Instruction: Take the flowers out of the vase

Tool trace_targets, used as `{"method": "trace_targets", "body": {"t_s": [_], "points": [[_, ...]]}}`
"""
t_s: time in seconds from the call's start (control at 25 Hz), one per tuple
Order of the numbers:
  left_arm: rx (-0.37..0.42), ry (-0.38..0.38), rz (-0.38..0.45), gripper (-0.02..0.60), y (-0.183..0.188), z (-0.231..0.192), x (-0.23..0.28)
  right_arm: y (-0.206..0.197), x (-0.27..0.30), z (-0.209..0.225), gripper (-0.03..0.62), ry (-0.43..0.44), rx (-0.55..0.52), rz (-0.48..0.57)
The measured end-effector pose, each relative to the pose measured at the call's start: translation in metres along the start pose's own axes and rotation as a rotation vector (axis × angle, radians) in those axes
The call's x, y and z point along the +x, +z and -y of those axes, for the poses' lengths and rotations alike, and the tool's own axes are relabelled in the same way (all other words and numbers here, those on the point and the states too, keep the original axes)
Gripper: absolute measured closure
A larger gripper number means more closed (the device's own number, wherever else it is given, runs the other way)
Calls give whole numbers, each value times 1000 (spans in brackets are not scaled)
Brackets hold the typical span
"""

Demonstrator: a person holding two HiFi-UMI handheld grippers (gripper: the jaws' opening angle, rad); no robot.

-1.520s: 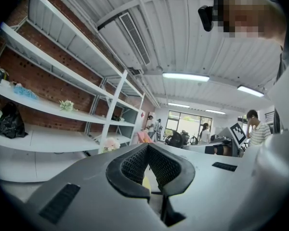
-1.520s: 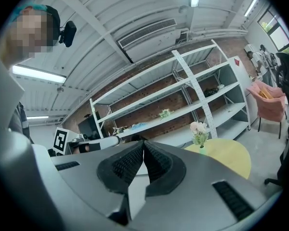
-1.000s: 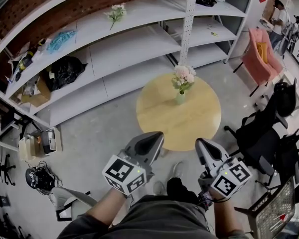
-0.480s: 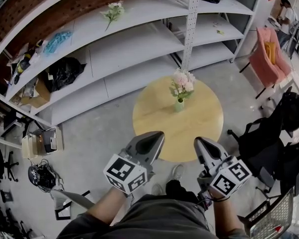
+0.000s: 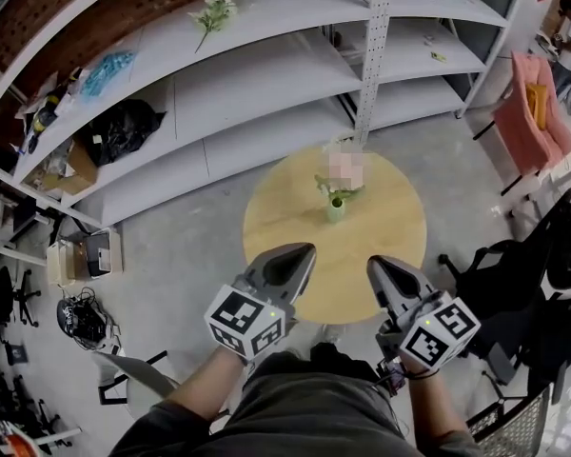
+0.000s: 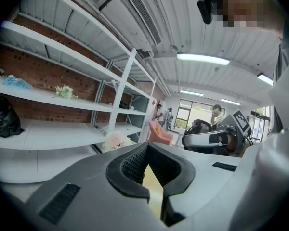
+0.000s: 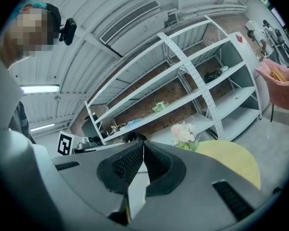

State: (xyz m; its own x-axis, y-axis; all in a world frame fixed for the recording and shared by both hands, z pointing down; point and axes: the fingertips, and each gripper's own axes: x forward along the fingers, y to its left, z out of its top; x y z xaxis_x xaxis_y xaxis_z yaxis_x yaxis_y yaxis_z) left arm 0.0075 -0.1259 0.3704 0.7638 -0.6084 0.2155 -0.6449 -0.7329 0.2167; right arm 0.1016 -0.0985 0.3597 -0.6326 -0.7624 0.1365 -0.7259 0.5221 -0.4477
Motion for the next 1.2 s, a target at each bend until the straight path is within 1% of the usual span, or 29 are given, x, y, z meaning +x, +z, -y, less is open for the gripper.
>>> {"method": "trace_targets", "body": {"t_s": [0.12, 0.32, 0.44, 0.52, 0.6, 0.64, 0.8, 0.96, 1.2], "points": [[5, 18, -24, 578, -8, -7, 21, 2, 5, 17, 579, 13, 11, -22], [16, 28, -66, 578, -35, -25, 56, -8, 15, 42, 579, 25, 37, -54], [20, 36, -81, 577, -43, -40, 76, -10, 21, 53, 579, 17, 50, -78], [9, 39, -98, 572, -50, -50, 90, -11, 23, 60, 579, 2, 60, -95], [-5, 36, -117, 507, -60, -61, 102, -13, 24, 67, 579, -17, 71, -106], [-9, 36, -124, 494, -65, -66, 108, -15, 25, 71, 579, -27, 77, -109], [-13, 37, -144, 478, -85, -86, 129, -27, 26, 87, 579, -66, 107, -124], [-17, 22, -144, 465, -103, -101, 149, -40, 31, 97, 579, -95, 130, -140], [11, -3, -196, 396, -126, -112, 170, -51, 37, 108, 579, -127, 149, -146]]}}
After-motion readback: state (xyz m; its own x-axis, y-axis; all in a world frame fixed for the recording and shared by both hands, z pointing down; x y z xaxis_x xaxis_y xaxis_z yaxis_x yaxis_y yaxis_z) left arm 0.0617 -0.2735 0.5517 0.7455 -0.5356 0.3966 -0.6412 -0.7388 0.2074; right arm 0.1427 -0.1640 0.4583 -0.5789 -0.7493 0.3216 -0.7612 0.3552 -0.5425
